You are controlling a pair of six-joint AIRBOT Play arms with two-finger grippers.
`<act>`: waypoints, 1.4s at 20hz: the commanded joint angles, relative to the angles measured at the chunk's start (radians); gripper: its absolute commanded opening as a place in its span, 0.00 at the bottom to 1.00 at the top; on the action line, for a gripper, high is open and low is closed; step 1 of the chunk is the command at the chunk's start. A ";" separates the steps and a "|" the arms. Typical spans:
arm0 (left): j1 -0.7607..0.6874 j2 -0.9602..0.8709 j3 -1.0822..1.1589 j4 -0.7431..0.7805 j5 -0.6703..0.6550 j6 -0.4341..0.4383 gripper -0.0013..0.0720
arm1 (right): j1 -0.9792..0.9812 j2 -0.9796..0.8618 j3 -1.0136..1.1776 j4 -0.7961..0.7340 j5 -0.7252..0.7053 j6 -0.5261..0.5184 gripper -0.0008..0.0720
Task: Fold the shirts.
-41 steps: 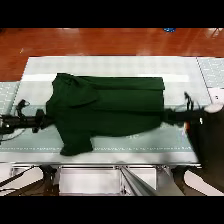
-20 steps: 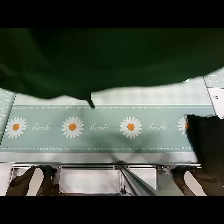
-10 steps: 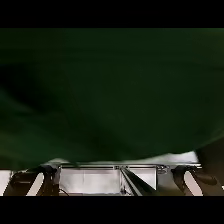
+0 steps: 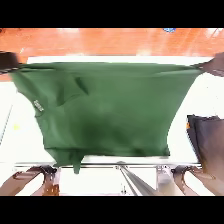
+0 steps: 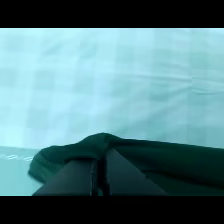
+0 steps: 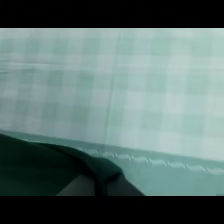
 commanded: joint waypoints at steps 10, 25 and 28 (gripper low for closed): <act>0.011 -0.785 0.445 -0.248 0.110 -0.046 0.04 | 0.000 -0.846 0.385 0.206 -0.157 -0.046 0.04; 0.128 -0.787 0.208 -0.356 -0.262 0.195 0.04 | 0.014 -0.796 0.160 0.046 0.080 -0.046 0.13; 0.137 -0.792 0.228 -0.352 -0.348 0.195 0.60 | 0.022 -0.789 0.162 0.029 0.091 0.003 0.58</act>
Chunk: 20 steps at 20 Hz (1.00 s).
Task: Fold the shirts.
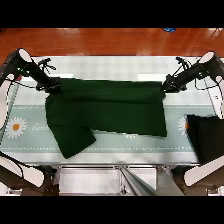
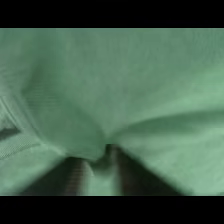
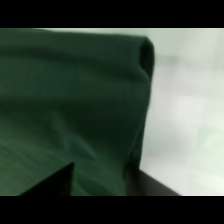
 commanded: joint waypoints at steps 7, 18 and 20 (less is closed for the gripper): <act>0.133 0.223 -0.011 0.013 -0.182 -0.010 0.71 | -0.183 0.273 -0.021 -0.131 0.070 0.091 0.58; 0.660 0.853 -1.132 -0.215 0.166 0.094 0.71 | -0.228 0.774 -0.981 0.249 -0.407 -0.149 0.58; 0.644 0.844 -1.165 -0.235 0.203 0.107 0.71 | -0.228 0.795 -0.988 0.278 -0.385 -0.162 0.58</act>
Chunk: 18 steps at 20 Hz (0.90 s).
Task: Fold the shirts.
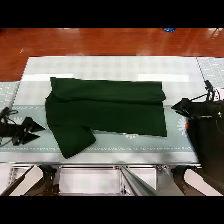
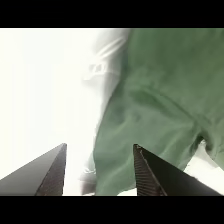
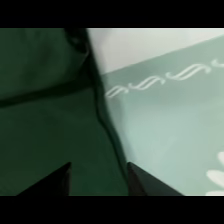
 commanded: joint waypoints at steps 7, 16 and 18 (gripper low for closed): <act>-0.082 -0.079 -0.126 -0.169 0.165 0.090 0.71 | -0.002 0.062 -0.084 0.185 0.027 -0.080 0.58; -0.244 -0.179 -0.055 -0.156 0.112 0.175 0.04 | -0.277 0.073 -0.036 0.063 0.248 -0.133 0.57; -0.244 -0.177 -0.033 -0.158 0.100 0.183 0.04 | -0.286 0.073 -0.086 -0.087 0.303 -0.007 0.57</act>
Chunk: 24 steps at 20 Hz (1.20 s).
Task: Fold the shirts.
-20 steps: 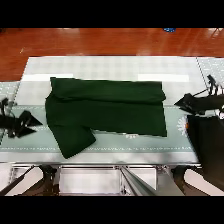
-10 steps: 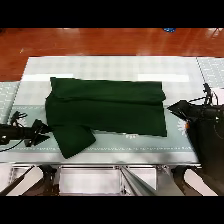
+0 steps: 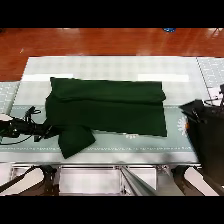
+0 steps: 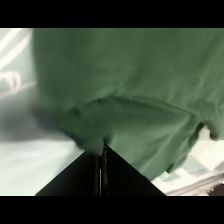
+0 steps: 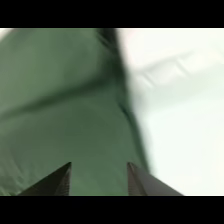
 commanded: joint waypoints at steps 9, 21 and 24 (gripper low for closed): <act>-0.012 -0.004 0.036 -0.036 -0.056 0.041 0.04 | 0.187 -0.052 -0.158 -0.231 0.013 0.176 0.57; -0.011 -0.004 0.119 -0.082 -0.084 0.051 0.04 | 0.411 -0.217 -0.043 0.132 -0.131 -0.006 0.04; -0.012 -0.005 0.267 -0.230 -0.078 0.078 0.04 | 0.411 -0.211 0.089 0.069 -0.068 0.023 0.04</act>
